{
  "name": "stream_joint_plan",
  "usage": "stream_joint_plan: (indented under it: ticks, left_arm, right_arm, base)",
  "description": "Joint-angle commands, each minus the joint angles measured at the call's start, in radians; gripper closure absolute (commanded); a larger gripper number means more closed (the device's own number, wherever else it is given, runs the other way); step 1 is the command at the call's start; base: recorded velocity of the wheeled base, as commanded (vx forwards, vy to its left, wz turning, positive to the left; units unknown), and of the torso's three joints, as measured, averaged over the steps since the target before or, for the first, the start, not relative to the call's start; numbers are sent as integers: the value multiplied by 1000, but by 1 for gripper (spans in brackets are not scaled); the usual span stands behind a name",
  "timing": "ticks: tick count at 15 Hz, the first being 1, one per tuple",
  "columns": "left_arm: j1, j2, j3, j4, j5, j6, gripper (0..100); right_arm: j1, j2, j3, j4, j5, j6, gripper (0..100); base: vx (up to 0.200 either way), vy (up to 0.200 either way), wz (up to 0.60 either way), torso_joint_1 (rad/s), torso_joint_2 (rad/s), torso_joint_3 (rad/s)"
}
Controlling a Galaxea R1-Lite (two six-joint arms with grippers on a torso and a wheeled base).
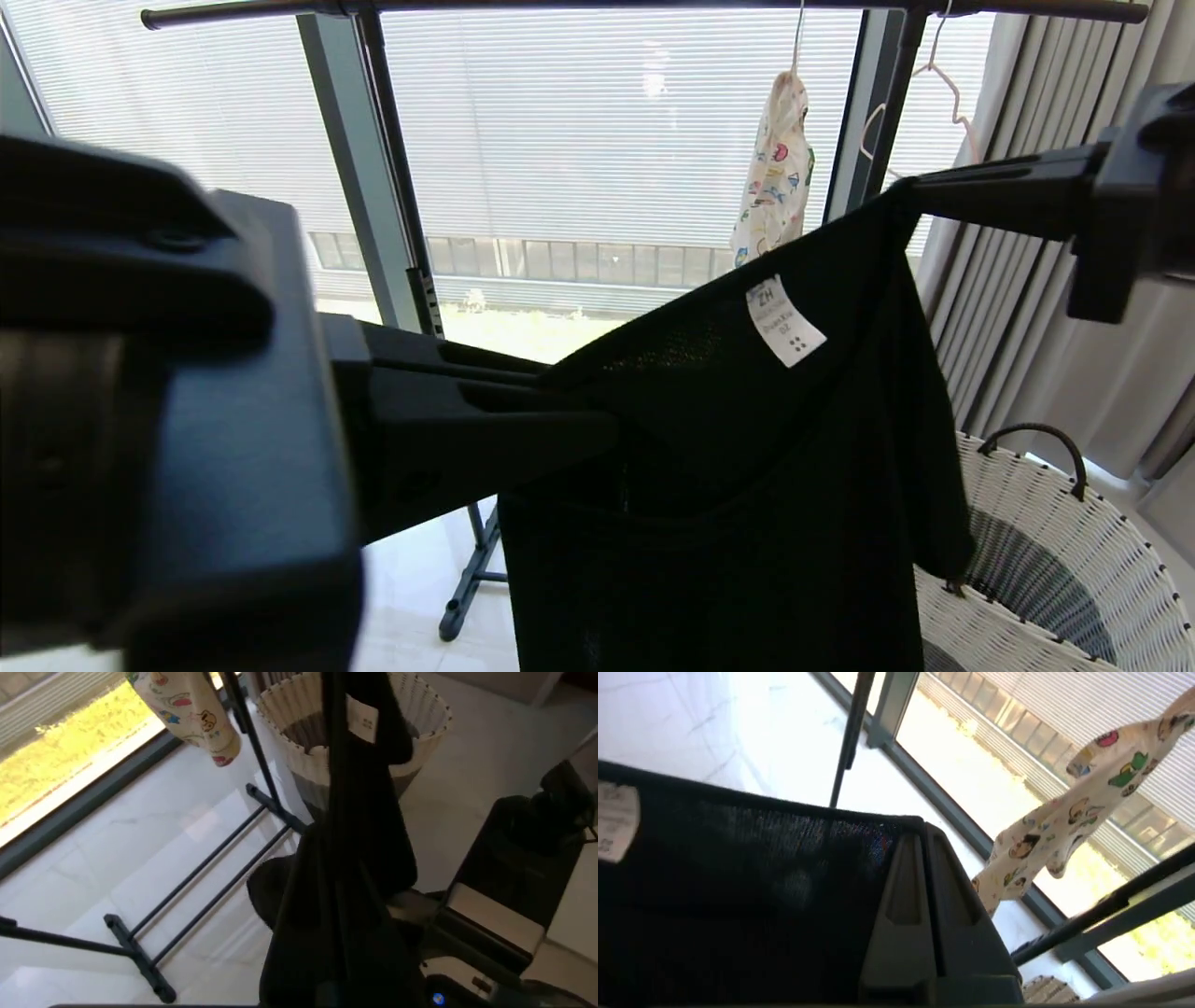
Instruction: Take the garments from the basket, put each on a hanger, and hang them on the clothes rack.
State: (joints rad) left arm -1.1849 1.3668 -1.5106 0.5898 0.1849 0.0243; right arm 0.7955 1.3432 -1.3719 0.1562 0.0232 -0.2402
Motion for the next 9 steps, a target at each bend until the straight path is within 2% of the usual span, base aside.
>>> stream_joint_plan:
  ticks: [1, 5, 7, 8, 9]
  left_arm:
    - [-30, -37, 1, 2, 1, -3, 100]
    - [-9, -35, 10, 2, 4, -1, 100]
    - [111, -28, 13, -7, 1, 3, 100]
    - [228, -3, 15, -59, 1, 51, 100]
    - [306, 15, 30, -116, 2, 112, 100]
  right_arm:
    - [4, 122, -82, -3, 1, -2, 100]
    - [4, 102, -76, 6, -5, -2, 100]
    - [4, 76, -79, 60, -6, -2, 100]
    - [4, 34, -81, 149, -6, -2, 100]
    - [5, 7, -81, 206, -5, -2, 100]
  base:
    - [0, 0, 0, 0, 0, 0]
    - [0, 0, 0, 0, 0, 0]
    - [0, 0, 0, 0, 0, 0]
    - [0, 0, 0, 0, 0, 0]
    - [0, 0, 0, 0, 0, 0]
